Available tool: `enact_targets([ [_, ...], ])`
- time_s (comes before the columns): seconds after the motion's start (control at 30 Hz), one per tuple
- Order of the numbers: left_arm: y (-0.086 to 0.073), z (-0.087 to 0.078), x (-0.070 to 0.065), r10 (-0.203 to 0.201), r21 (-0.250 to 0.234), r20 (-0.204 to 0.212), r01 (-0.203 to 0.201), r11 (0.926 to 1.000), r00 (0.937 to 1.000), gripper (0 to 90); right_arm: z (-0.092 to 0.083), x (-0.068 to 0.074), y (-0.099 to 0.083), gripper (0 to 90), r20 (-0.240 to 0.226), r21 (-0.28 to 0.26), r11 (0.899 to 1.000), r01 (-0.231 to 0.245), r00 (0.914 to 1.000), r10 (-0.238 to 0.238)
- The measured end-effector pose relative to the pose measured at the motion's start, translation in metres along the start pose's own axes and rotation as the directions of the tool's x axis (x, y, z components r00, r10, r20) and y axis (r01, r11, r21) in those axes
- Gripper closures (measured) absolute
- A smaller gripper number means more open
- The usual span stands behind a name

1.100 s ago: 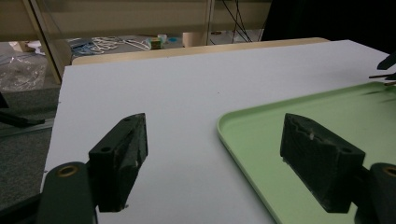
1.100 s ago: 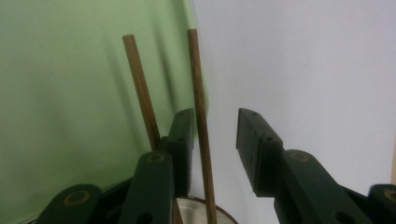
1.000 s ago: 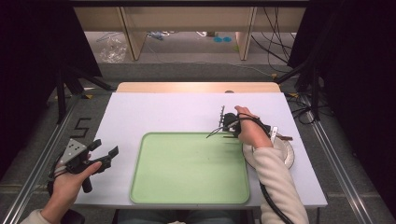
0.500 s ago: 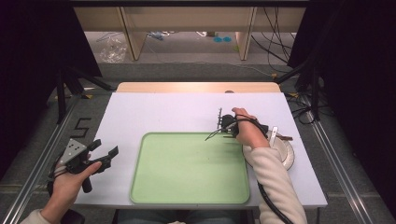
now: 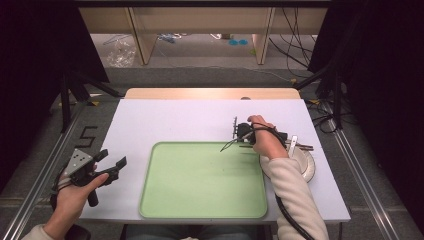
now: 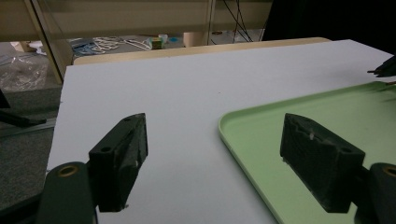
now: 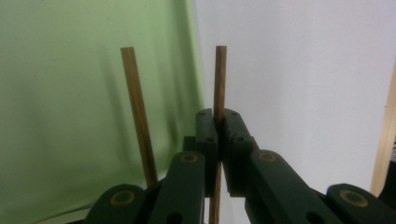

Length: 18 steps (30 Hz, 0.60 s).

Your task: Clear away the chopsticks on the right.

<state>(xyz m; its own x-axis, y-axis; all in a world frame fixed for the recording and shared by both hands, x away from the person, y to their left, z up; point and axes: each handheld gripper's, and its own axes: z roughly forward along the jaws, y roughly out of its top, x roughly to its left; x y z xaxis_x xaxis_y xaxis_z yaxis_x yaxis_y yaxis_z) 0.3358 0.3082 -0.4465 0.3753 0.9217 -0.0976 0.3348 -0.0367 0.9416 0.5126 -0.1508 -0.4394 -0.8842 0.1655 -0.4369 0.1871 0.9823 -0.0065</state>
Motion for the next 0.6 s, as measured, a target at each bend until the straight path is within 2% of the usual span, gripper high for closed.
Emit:
enact_targets([
  [0.03, 0.000, 0.000, 0.000, -0.001, 0.000, 0.000, 0.001, 1.0000, 1.0000, 23.4, -0.001, -0.001, 0.000, 87.5, 0.013, -0.001, 1.000, 0.007, 0.9999, -0.007],
  [0.2, 0.000, 0.000, 0.000, -0.002, 0.000, -0.001, 0.002, 1.0000, 1.0000, 23.5, -0.009, -0.003, 0.000, 87.5, 0.039, -0.035, 0.999, -0.016, 0.9991, 0.018],
  [0.27, 0.000, 0.000, 0.000, -0.002, 0.000, -0.001, 0.002, 1.0000, 1.0000, 23.4, -0.013, -0.006, -0.001, 87.5, 0.060, -0.053, 0.999, 0.001, 0.9982, 0.003],
  [0.3, 0.000, 0.000, 0.000, -0.002, 0.000, -0.001, 0.002, 1.0000, 1.0000, 23.4, -0.016, -0.005, -0.002, 87.6, 0.067, -0.065, 0.997, -0.033, 0.9971, 0.037],
  [0.33, 0.000, 0.000, 0.000, -0.004, -0.001, -0.002, 0.004, 1.0000, 1.0000, 23.5, -0.018, -0.006, -0.002, 87.6, 0.073, -0.076, 0.997, -0.031, 0.9967, 0.036],
  [0.37, 0.000, 0.000, 0.000, -0.002, -0.001, -0.002, 0.002, 1.0000, 1.0000, 23.5, -0.023, -0.011, -0.003, 87.6, 0.109, -0.103, 0.995, -0.003, 0.9940, 0.014],
  [0.4, 0.000, 0.000, 0.000, -0.003, -0.001, -0.002, 0.003, 1.0000, 1.0000, 23.5, -0.023, -0.011, -0.003, 87.6, 0.109, -0.103, 0.995, -0.003, 0.9940, 0.014],
  [0.47, 0.000, 0.000, 0.000, -0.005, 0.001, -0.002, 0.005, 1.0000, 1.0000, 23.5, -0.028, -0.011, -0.003, 87.6, 0.111, -0.125, 0.992, -0.034, 0.9926, 0.048],
  [0.57, 0.000, 0.000, 0.000, -0.005, 0.001, -0.003, 0.005, 1.0000, 1.0000, 23.5, -0.035, -0.012, -0.003, 87.6, 0.123, -0.153, 0.987, -0.054, 0.9896, 0.074],
  [0.6, 0.000, 0.000, 0.000, -0.006, 0.001, -0.003, 0.006, 1.0000, 1.0000, 23.5, -0.038, -0.014, -0.003, 87.6, 0.143, -0.174, 0.984, -0.031, 0.9882, 0.057],
])
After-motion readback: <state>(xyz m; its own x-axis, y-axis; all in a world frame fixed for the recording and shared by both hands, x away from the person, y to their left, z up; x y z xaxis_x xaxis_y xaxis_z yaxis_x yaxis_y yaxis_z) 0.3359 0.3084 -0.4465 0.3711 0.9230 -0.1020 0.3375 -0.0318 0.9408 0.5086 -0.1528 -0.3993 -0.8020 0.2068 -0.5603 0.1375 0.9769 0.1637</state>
